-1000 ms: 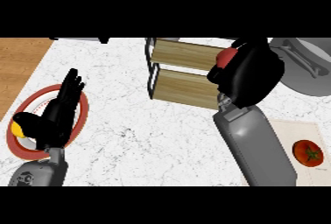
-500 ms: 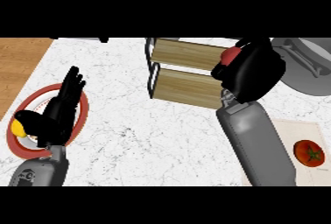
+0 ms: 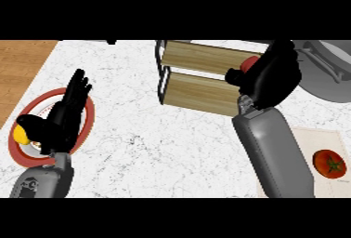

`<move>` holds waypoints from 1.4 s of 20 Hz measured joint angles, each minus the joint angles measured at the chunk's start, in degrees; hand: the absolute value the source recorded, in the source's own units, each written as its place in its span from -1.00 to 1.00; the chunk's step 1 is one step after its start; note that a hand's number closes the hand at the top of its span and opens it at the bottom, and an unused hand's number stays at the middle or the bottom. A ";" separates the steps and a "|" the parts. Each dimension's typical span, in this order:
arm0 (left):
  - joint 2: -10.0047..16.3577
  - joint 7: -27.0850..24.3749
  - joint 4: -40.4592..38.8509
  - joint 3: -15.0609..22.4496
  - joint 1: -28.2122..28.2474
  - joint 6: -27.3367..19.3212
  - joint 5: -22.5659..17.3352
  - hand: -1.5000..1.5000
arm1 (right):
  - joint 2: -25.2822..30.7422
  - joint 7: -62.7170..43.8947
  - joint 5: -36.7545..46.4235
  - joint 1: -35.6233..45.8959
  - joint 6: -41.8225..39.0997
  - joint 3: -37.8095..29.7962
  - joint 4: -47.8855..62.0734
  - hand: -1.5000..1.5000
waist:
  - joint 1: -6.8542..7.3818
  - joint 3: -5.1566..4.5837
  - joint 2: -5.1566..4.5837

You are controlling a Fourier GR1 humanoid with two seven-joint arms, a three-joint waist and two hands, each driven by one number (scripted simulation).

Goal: Pick the bell pepper from the placemat and place it in the tiered shelf

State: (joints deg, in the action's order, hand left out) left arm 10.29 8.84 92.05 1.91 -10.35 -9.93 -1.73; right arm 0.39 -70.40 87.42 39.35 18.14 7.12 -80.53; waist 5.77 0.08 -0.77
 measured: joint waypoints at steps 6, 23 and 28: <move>-0.02 0.05 0.12 0.03 0.55 0.13 0.02 0.00 | -0.02 0.22 -0.40 2.13 4.70 1.52 1.33 -1.00 | 0.02 -0.05 0.21; 0.76 0.40 0.38 -2.10 3.13 -1.10 0.30 0.00 | -0.39 -1.28 8.08 -2.74 10.13 -3.20 -16.83 -1.00 | -4.73 -0.12 2.28; 1.05 0.38 0.53 -2.73 3.74 -1.16 0.11 0.00 | -0.39 -1.58 7.97 -9.86 9.31 -0.36 -25.26 -1.00 | -5.72 -0.10 2.59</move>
State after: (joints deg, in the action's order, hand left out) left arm 11.34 9.22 92.57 -0.82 -6.61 -11.09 -1.62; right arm -0.01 -71.98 95.38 29.50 27.44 6.76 -105.79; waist 0.05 -0.03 1.82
